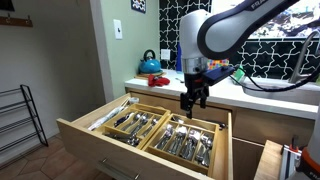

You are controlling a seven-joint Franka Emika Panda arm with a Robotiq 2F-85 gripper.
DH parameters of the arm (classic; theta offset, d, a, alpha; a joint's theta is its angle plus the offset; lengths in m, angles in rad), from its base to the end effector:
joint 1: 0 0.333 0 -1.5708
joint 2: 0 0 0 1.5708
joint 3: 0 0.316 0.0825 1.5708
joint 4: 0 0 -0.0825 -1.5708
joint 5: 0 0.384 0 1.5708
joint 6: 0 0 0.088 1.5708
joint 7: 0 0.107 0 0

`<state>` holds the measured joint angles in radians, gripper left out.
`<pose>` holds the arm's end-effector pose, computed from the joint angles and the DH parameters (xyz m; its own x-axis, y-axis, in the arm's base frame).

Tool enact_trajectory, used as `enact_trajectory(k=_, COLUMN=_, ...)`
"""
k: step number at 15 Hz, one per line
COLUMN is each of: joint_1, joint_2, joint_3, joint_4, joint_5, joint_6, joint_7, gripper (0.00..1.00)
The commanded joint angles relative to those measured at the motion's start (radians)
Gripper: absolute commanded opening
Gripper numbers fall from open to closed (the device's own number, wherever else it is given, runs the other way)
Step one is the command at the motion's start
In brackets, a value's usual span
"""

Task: Pick up one bread knife from the open drawer and put it on the kitchen counter

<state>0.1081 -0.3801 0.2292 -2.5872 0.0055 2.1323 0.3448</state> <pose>0.3758 0.1294 0.3782 0.9982 -0.0326 -0.0513 -0.0272 -0.9943 0.1033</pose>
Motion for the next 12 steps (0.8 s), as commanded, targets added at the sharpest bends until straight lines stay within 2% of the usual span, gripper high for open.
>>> enact_trajectory(k=1, joint_1=0.01, joint_2=0.016, joint_3=-0.002, joint_4=0.002, joint_5=-0.003, joint_6=0.003, joint_7=0.004, gripper=1.0)
enact_trajectory(k=6, joint_1=0.006, joint_2=0.014, joint_3=-0.006, joint_4=0.011, joint_5=-0.003, joint_6=0.003, joint_7=0.004, gripper=1.0)
enact_trajectory(k=12, joint_1=0.059, joint_2=0.121, joint_3=0.014, joint_4=0.026, joint_5=0.041, joint_6=-0.01, joint_7=-0.027, gripper=1.0)
